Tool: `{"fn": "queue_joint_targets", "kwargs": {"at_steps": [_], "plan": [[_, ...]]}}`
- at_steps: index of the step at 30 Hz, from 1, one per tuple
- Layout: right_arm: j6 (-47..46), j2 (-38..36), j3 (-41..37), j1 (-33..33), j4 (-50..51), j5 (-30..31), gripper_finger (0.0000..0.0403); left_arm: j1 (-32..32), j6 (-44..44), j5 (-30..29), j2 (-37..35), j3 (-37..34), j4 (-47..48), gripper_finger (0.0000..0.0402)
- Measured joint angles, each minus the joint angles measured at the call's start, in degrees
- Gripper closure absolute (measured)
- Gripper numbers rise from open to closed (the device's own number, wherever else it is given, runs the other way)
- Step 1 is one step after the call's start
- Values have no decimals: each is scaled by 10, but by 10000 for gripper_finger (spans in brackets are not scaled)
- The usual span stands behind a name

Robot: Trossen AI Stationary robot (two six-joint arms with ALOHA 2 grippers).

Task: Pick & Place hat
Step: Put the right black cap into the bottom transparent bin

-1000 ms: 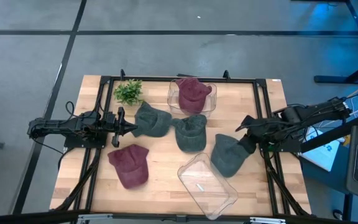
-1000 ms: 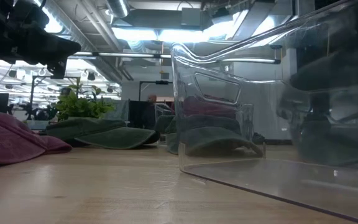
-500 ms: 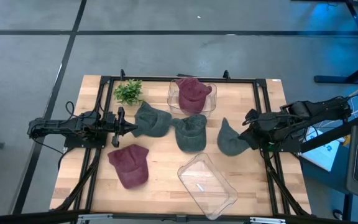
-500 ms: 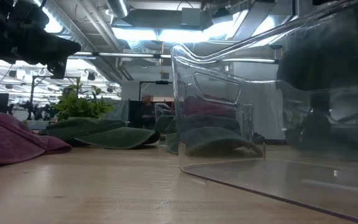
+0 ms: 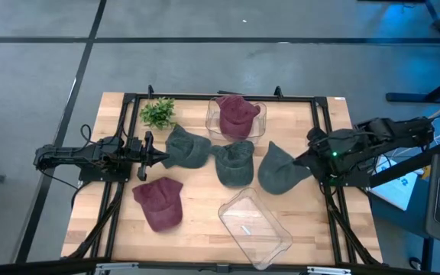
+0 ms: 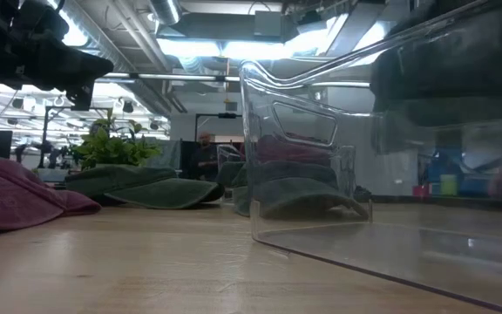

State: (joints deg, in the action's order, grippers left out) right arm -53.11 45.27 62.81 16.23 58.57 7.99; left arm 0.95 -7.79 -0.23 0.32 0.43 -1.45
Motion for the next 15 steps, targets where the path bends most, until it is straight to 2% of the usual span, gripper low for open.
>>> {"fn": "queue_joint_targets", "kwargs": {"at_steps": [15], "plan": [[59,63,98,0,-4,0,345,0,0,0,0,0,0,393]]}}
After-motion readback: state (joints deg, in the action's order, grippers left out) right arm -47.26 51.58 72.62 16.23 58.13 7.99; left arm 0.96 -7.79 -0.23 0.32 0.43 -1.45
